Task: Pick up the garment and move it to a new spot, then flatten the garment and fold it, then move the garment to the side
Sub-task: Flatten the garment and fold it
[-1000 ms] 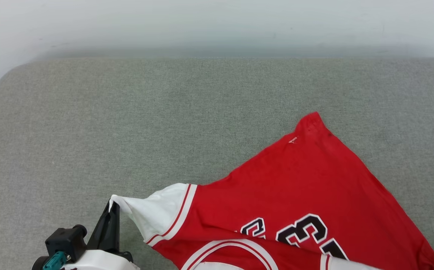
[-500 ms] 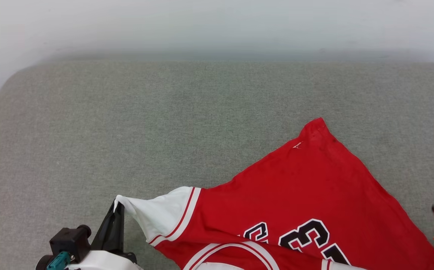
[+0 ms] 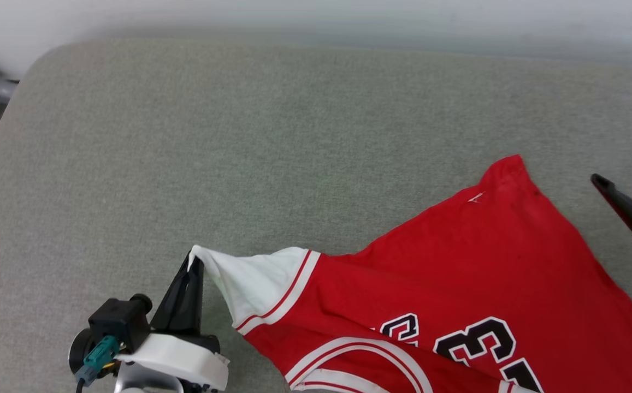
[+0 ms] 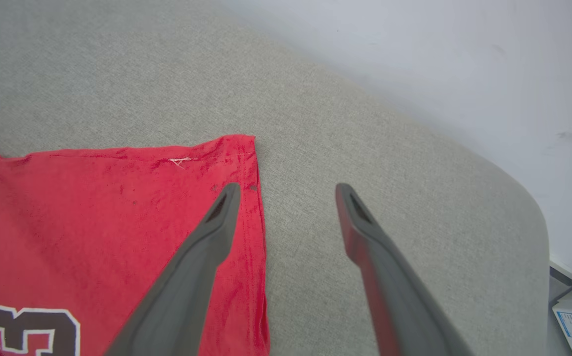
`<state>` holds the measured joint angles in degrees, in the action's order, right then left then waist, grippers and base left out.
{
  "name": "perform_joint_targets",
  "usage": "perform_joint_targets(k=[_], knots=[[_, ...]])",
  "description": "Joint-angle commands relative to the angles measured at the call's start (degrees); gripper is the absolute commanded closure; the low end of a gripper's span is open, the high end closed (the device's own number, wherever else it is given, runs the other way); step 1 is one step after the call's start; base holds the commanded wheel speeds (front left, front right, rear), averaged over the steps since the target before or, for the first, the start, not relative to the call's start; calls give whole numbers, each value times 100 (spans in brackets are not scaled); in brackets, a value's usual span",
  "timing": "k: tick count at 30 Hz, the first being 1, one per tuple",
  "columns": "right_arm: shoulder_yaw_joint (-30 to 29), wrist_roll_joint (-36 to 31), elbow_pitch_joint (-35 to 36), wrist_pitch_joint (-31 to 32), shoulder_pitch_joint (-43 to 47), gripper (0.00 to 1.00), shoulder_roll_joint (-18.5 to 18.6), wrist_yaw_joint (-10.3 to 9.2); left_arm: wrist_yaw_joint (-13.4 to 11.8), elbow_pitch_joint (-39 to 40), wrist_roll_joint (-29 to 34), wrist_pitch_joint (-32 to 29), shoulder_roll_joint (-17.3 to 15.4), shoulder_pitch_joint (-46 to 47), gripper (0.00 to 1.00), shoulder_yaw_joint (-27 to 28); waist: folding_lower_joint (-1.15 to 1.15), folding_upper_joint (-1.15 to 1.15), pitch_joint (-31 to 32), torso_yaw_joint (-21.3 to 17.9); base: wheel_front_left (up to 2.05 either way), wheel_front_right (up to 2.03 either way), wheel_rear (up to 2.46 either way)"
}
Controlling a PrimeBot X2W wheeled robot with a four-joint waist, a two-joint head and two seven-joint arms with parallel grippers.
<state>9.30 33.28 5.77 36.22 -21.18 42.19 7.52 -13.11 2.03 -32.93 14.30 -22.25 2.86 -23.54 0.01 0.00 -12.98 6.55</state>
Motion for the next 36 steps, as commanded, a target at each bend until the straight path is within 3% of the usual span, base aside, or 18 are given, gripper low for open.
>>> perform_joint_targets(k=[1, 6, 10, 17, 24, 26, 36], knots=[[365, 14, -148, 340, -404, 0, 64, -6, 43, 20, 55, 20, 55, 157, 100, -20, -1, 0, -228, 187, 0, 0, 0], [1294, 174, -735, 1413, -1432, 0, 126, -6, 122, -1, 114, 47, 169, 391, 100, -107, -1, 0, -532, 390, 0, 0, 0], [1847, 107, -1296, 1757, -2112, 0, 5, -6, 201, -56, 155, 57, 263, 581, 100, -166, -1, 0, -771, 545, 0, 0, 0], [2547, -44, -2281, 1684, -2804, 0, -175, -5, 331, -168, 233, 76, 449, 823, 100, -224, -1, 0, -1133, 775, 0, 0, 0], [3072, 199, -3090, 1377, -2578, 0, -219, -5, 434, -320, 298, 92, 572, 915, 100, -211, -1, 0, -1216, 844, 0, 0, 0], [3154, 301, -3136, 1180, -2596, 100, -206, -4, 440, -360, 311, 95, 579, 885, 100, -180, -1, 0, -1172, 804, 0, 0, 0], [3283, 669, -2989, -358, -2952, 100, -249, -7, 421, -460, 380, 95, 395, 605, 100, 60, -1, 0, -415, 361, 0, 0, 0]])
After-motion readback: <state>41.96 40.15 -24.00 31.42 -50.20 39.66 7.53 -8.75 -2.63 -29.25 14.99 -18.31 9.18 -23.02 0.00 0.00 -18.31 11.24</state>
